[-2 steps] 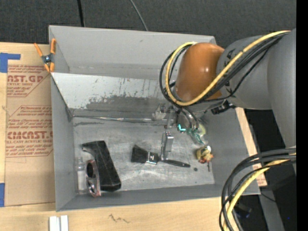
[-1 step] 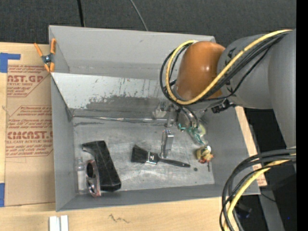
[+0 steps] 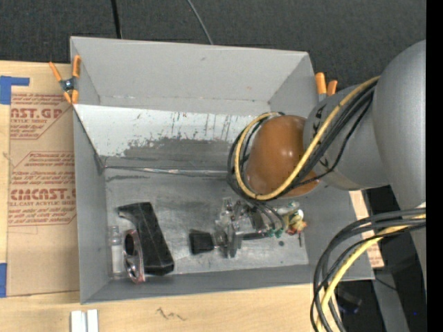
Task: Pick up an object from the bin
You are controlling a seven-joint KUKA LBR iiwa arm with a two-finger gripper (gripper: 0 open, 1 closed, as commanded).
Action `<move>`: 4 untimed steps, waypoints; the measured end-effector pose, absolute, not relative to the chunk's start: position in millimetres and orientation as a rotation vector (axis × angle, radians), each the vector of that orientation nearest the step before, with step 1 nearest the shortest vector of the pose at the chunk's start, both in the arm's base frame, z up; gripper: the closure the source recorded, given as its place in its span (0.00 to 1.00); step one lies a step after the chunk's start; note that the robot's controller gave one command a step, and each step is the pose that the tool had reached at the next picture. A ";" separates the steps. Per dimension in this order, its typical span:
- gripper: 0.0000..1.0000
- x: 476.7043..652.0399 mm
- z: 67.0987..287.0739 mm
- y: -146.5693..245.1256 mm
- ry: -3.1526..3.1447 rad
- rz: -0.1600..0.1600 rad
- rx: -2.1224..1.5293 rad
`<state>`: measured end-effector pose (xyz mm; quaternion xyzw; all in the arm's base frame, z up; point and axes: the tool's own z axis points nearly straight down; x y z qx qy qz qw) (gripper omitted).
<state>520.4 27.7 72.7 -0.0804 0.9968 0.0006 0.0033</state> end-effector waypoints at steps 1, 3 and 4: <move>1.00 520.4 72.7 27.7 3.125 0.002 -0.252; 1.00 518.2 110.2 48.2 3.134 0.001 -0.274; 1.00 517.3 175.9 40.2 3.135 0.000 -0.257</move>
Offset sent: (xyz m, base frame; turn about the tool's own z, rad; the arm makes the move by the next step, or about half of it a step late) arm 0.0000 0.0000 0.0000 0.0000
